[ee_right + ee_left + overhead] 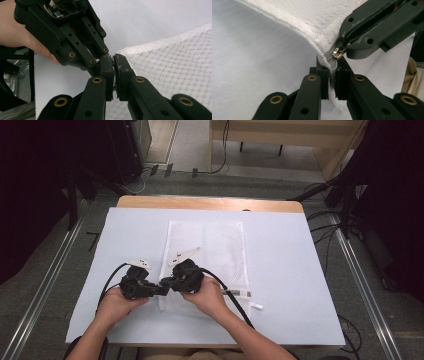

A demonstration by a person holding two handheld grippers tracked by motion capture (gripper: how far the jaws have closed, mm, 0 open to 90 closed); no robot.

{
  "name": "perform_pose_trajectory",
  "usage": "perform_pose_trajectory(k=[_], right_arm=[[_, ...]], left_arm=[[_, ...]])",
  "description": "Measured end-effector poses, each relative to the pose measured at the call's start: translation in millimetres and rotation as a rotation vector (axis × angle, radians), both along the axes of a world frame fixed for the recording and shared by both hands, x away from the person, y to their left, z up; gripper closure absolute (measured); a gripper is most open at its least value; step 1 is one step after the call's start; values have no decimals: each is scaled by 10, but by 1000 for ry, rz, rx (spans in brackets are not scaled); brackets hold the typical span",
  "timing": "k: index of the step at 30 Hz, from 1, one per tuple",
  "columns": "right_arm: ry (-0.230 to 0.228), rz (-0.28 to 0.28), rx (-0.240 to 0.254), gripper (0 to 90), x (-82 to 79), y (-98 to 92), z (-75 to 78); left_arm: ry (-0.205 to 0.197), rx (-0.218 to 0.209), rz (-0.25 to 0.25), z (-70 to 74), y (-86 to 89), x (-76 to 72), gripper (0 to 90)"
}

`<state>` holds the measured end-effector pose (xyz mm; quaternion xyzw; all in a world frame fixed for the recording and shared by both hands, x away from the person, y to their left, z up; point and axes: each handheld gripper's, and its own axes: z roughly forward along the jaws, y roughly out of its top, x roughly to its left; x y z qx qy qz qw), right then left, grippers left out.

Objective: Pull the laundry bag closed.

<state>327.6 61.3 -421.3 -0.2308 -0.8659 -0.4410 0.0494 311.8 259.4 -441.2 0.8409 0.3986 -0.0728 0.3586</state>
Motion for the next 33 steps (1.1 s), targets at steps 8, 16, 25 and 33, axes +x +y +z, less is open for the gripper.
perform_pose_trajectory(k=[8, 16, 25, 33], right_arm=[[5, 21, -10, 881, 31, -13, -41], [-6, 44, -28, 883, 37, -24, -89], [-4, 49, -14, 884, 41, -60, -124], [-4, 53, -17, 883, 25, -69, -126]], left_arm=[[23, 15, -5, -9, -7, 11, 877], [30, 35, -15, -13, -19, 7, 882], [32, 30, -18, -4, -13, 5, 887], [30, 45, -36, -7, -20, -2, 889]])
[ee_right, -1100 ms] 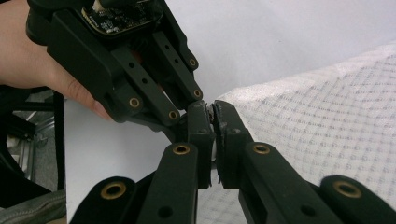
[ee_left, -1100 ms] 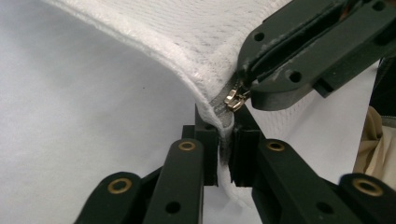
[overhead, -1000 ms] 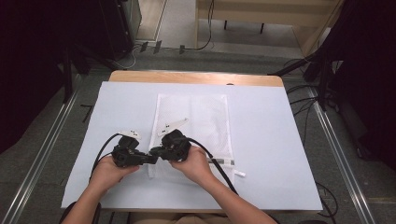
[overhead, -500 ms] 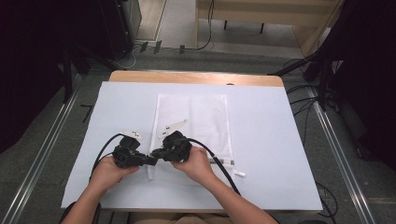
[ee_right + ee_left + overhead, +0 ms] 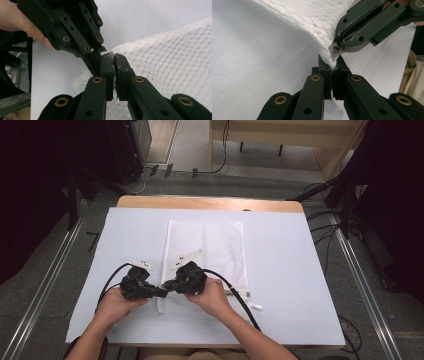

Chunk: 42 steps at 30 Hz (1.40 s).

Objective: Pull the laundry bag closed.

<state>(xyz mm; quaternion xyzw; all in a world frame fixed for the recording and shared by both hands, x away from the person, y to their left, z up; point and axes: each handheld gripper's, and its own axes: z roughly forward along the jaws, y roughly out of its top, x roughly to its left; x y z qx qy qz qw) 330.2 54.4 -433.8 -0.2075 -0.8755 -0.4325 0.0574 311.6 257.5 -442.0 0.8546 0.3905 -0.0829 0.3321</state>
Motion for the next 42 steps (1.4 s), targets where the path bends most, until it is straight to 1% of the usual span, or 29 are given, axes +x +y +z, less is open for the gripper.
perform_pose_trajectory(k=[1, 2, 3, 5, 9, 10, 11, 15, 17, 21, 22, 23, 27, 30, 31, 32, 33, 34, 35, 37, 39, 40, 41, 42], right_arm=[[4, 8, -1, 881, 5, 4, -7], [16, 9, 0, 879, 13, 5, -14], [21, 6, 8, 878, 21, -1, -18], [6, 7, 5, 875, 13, 1, -8], [1, 7, 9, 861, 15, 4, -6], [0, 7, 5, 852, 14, 6, -9], [3, 5, 3, 818, 13, 13, -14], [8, 3, -1, 862, 13, 22, -24], [18, 4, 11, 873, 27, 11, -20], [23, 30, 10, 878, 49, -20, 0], [17, 37, 1, 879, 53, -27, -4], [21, 33, -5, 880, 45, -23, -10], [-18, 39, -19, 883, 18, -7, -24], [-26, 41, -20, 884, 0, -13, -17], [-33, 44, -22, 885, -7, -18, -18], [-40, 49, -22, 885, -15, -24, -19], [-50, 48, -26, 885, -22, -32, -17], [-43, 39, -20, 885, -29, -42, -17], [-27, 43, -20, 884, -15, -45, -24], [-26, 43, -21, 884, -18, -47, -23], [-22, 45, -29, 883, -27, -40, -13], [-21, 52, -26, 883, -24, -37, -11], [-30, 59, -26, 883, -27, -37, -4], [-24, 63, -28, 883, -30, -36, 1]], left_arm=[[-8, 14, -3, -2, -5, -4, 889], [-7, 0, 5, 0, -10, -6, 889], [-10, 3, 4, 6, -7, -5, 889], [-14, 3, 1, 9, 1, -2, 888], [-14, -2, 4, 10, -1, -2, 888], [-16, 2, 3, 13, 1, -2, 889], [-18, -3, 9, 13, 2, -3, 888], [-18, 3, 8, 11, 7, 0, 888], [-24, -1, 6, 12, 15, 0, 888], [-40, 2, 0, 18, 8, -9, 888], [-43, 14, -3, 18, 2, -11, 888], [-46, 17, -8, 14, -1, -13, 889], [-50, 33, -8, 26, -3, -26, 889], [-51, 25, -16, 30, 4, -33, 892], [-49, 28, -19, 34, 3, -34, 893], [-55, 40, -23, 43, -6, -39, 894], [-55, 35, -24, 51, -17, -43, 895], [-56, 41, -29, 43, -23, -45, 894], [-60, 38, -33, 34, -25, -43, 894], [-50, 40, -37, 20, -26, -36, 891], [-31, 34, -43, 9, -28, -26, 883], [-27, 38, -46, 4, -30, -23, 875], [-19, 27, -51, 1, -28, -18, 855], [-25, 31, -48, 8, -23, -18, 829]])
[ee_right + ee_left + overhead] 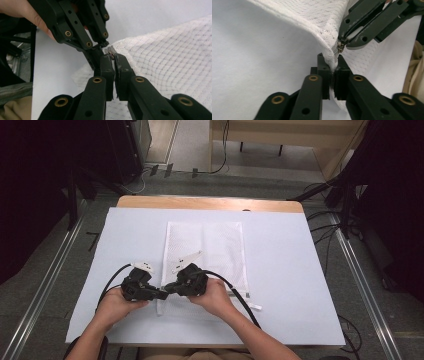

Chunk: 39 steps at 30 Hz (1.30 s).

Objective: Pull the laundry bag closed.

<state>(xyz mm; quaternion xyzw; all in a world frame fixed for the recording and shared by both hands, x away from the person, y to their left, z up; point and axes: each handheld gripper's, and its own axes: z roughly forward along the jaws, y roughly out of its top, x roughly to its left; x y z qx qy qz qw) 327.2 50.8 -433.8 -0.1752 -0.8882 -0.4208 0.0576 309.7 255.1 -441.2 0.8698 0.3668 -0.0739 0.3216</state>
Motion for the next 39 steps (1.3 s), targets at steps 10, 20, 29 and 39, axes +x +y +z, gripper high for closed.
perform_pose_trajectory(k=[10, 20, 29, 39], right_arm=[[2, 16, 2, 882, 24, -1, -13], [10, 26, 11, 885, 39, -31, -22], [-17, -35, -18, 890, 47, -134, -111], [-32, -20, -24, 886, 46, -224, -88]], left_arm=[[20, -39, -5, 14, 48, 23, 854], [20, -34, 6, 64, 39, 5, 893], [8, -47, 29, 98, 164, -4, 896], [-26, -58, 8, 80, 138, -5, 888]])
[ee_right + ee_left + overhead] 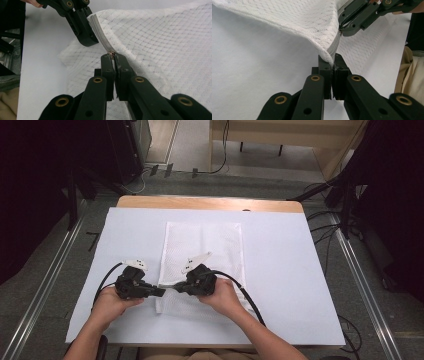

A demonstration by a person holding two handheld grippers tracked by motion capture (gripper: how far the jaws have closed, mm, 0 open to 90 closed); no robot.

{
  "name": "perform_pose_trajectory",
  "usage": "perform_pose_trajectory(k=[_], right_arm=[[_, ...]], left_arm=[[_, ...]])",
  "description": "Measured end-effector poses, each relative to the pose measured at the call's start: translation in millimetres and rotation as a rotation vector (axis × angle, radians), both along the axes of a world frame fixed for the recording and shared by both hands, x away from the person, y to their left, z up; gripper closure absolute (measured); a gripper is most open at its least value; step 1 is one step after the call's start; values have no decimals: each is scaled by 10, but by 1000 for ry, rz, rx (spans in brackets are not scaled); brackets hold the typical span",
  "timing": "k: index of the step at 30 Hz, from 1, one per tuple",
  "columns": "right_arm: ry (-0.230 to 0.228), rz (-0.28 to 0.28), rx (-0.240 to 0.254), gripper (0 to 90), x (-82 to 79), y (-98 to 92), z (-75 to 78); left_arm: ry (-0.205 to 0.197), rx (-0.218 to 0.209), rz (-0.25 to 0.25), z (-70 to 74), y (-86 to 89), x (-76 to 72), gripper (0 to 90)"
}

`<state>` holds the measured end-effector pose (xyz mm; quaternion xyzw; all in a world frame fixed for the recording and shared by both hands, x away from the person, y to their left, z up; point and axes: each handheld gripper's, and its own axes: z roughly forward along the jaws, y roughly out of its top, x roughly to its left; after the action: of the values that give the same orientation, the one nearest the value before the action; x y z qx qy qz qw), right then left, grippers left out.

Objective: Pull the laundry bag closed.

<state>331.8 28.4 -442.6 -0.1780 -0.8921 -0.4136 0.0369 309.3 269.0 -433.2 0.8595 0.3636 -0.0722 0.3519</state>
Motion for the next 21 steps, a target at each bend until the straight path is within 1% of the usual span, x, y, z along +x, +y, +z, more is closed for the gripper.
perform_pose_trajectory(k=[2, 6, 8, 9, 11, 13, 15, 17, 18, 20, 21], right_arm=[[4, 6, 3, 886, -3, -10, 5], [-10, 19, -1, 887, -18, -22, 14], [-21, 16, -11, 887, -21, -39, 15], [-23, 12, -17, 887, -17, -57, 9], [-5, 1, -23, 887, 0, -110, -2], [-2, -4, -19, 886, -4, -154, -6], [-6, -2, -14, 886, -18, -176, 5], [-14, 14, -13, 886, -33, -194, 13], [-10, 10, -19, 886, -42, -203, 15], [-19, 9, -28, 886, -49, -229, 10], [-18, 7, -27, 886, -49, -243, 7]], left_arm=[[2, 0, -1, 2, 0, -5, 888], [3, -12, -5, -1, 10, -13, 888], [-3, -4, 2, 0, 18, -14, 888], [2, -3, 3, 5, 27, -11, 888], [3, -14, 5, 1, 36, -14, 888], [-8, -13, 1, 8, 38, -15, 887], [-13, -20, 0, 12, 29, -23, 887], [-16, -19, -9, 14, 21, -30, 886], [-20, -15, -11, 13, 21, -32, 887], [-16, -22, -11, 11, 32, -29, 887], [-18, -16, -6, 13, 39, -30, 887]])
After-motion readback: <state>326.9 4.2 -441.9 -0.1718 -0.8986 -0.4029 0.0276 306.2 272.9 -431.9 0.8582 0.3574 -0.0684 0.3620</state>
